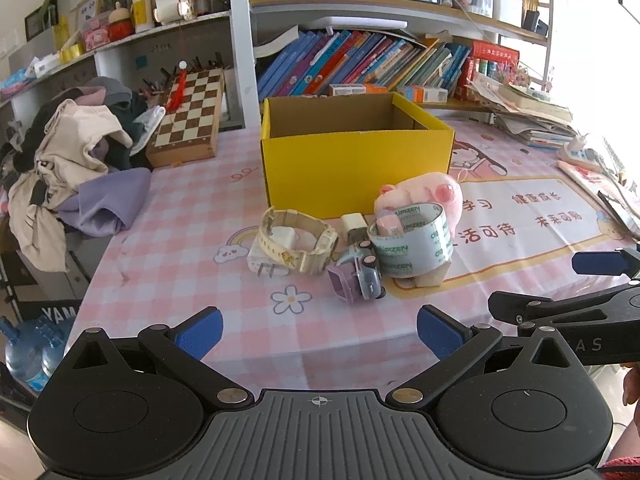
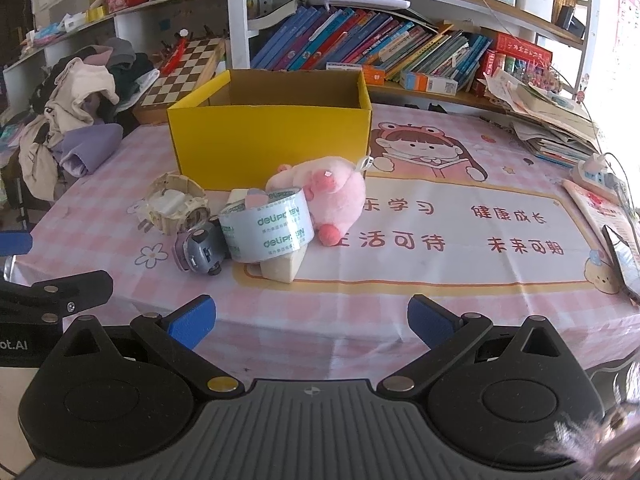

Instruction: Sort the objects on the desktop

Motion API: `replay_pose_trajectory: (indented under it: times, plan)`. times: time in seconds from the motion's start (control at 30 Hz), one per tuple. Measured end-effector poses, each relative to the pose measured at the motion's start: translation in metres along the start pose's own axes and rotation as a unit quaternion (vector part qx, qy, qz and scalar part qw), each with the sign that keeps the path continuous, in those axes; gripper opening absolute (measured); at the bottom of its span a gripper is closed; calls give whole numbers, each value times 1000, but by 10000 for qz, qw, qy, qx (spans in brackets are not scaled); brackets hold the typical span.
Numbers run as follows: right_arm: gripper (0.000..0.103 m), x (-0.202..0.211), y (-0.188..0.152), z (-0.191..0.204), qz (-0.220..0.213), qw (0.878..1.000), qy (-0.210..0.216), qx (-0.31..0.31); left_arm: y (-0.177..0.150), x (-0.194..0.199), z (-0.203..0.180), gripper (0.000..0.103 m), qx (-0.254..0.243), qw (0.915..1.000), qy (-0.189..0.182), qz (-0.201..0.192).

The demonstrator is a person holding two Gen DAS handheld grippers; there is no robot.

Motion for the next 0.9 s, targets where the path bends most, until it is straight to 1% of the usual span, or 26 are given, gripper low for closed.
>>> replay_pose_trajectory:
  times: [0.3,0.9]
  plan:
    - [103,-1,-4,-3,3,10000,84,38,0,0,-1,103,-2,10000,-5,-10]
    - [103,-2,-4,-4,26,9999,108,46,1,-2,-3,103,13,10000,-21,46]
Point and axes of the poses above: each gripper's, at about its wrist camera, not at the fingertips, and x roughly against the way its jaws point, z to its left, y to its top, the point moved 5 cm from there along -x, roughly the way its jaws point, and after that the axes turned 3 degrees about -x, right-handed, at the moved point
